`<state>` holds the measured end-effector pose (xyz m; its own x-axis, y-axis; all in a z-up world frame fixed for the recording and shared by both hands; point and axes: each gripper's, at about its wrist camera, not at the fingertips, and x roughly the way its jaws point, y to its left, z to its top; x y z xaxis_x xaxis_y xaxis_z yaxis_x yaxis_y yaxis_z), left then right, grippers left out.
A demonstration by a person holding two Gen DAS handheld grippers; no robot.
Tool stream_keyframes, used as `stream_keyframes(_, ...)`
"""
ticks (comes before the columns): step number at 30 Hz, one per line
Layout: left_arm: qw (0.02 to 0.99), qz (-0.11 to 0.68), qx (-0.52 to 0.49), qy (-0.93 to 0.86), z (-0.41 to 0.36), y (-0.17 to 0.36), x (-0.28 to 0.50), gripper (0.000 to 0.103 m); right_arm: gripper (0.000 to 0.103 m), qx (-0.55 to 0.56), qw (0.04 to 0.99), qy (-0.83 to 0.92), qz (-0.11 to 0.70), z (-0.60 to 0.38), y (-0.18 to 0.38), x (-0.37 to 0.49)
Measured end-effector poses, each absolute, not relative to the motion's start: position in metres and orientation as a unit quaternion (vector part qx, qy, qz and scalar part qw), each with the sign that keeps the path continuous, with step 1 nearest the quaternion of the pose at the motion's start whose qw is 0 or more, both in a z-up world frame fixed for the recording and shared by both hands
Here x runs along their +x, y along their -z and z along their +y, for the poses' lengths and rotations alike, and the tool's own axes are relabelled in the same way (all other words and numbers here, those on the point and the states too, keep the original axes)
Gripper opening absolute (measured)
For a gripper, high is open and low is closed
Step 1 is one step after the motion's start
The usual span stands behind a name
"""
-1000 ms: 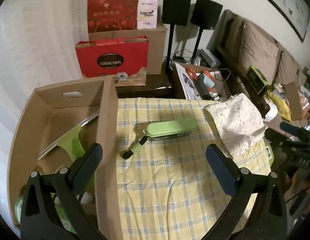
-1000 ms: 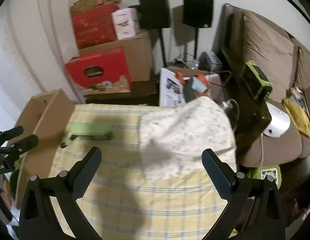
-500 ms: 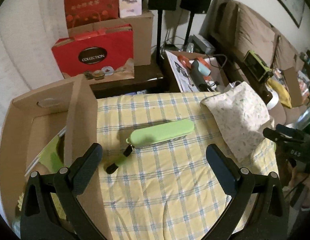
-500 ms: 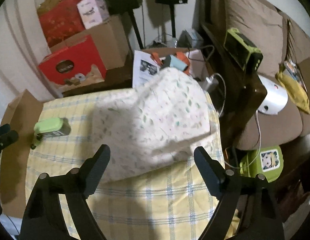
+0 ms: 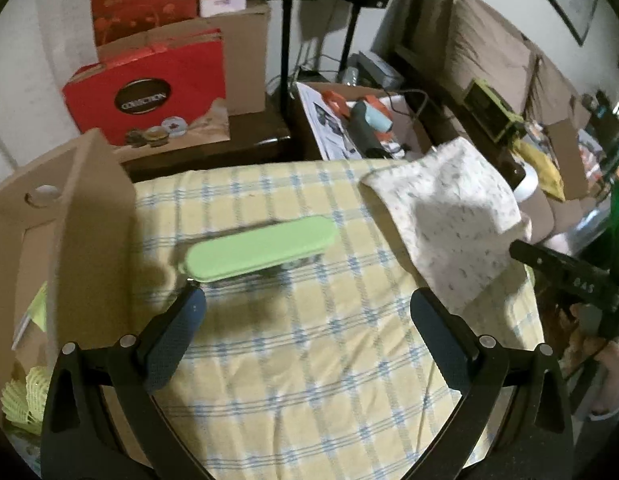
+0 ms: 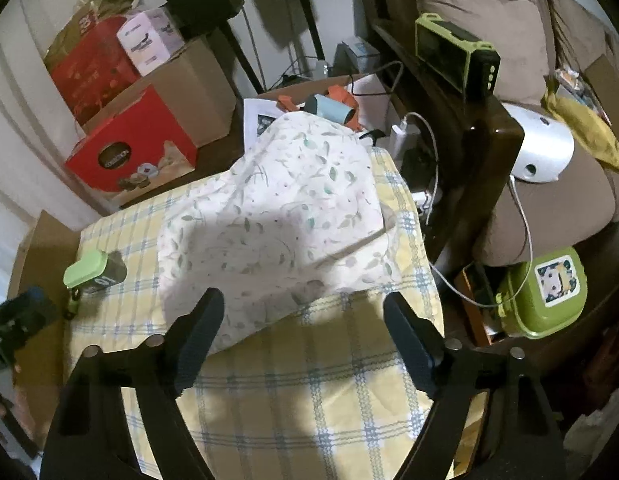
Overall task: Organize objects
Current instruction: 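Lower the left gripper onto the green pencil case and close on it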
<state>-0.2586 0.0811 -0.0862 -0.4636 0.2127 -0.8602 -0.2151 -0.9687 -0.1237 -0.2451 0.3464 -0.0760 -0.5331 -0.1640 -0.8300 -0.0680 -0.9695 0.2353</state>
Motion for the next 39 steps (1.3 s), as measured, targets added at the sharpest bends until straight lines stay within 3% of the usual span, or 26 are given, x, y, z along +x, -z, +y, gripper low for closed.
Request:
stream_keyframes(6, 0.106, 0.008, -0.502, -0.859, 0.078, 0.089, -0.276, 0.1, 0.079, 0.486, 0.045, 0.862, -0.136, 0.343, 0.077, -0.25)
stream_keyframes(13, 0.103, 0.074, -0.517, -0.847, 0.087, 0.106, -0.292, 0.097, 0.066, 0.492, 0.094, 0.834, -0.231, 0.341, 0.087, -0.266)
stream_keyframes(15, 0.107, 0.089, -0.52, -0.842, 0.089, 0.108, -0.296, 0.097, 0.06, 0.493, 0.102, 0.828, -0.247, 0.339, 0.089, -0.269)
stream_keyframes(17, 0.112, 0.111, -0.523, -0.838, 0.091, 0.111, -0.302, 0.097, 0.045, 0.496, 0.101, 0.825, -0.253, 0.339, 0.091, -0.272)
stream_keyframes(28, 0.147, 0.197, -0.552, -0.797, 0.099, 0.132, -0.316, 0.096, 0.028, 0.483, 0.123, 0.828, -0.259, 0.336, 0.088, -0.273)
stream_keyframes(30, 0.15, 0.205, -0.56, -0.789, 0.1, 0.138, -0.317, 0.08, 0.025, 0.479, 0.128, 0.829, -0.259, 0.334, 0.086, -0.273)
stream_keyframes(34, 0.143, 0.219, -0.564, -0.784, 0.101, 0.143, -0.317, 0.063, 0.017, 0.469, 0.14, 0.834, -0.257, 0.331, 0.078, -0.271)
stream_keyframes(36, 0.15, 0.204, -0.57, -0.782, 0.1, 0.141, -0.317, 0.043, 0.015, 0.459, 0.145, 0.838, -0.257, 0.33, 0.072, -0.27)
stream_keyframes(39, 0.16, 0.178, -0.577, -0.781, 0.097, 0.137, -0.315, 0.026, 0.012, 0.443, 0.152, 0.847, -0.252, 0.326, 0.058, -0.267)
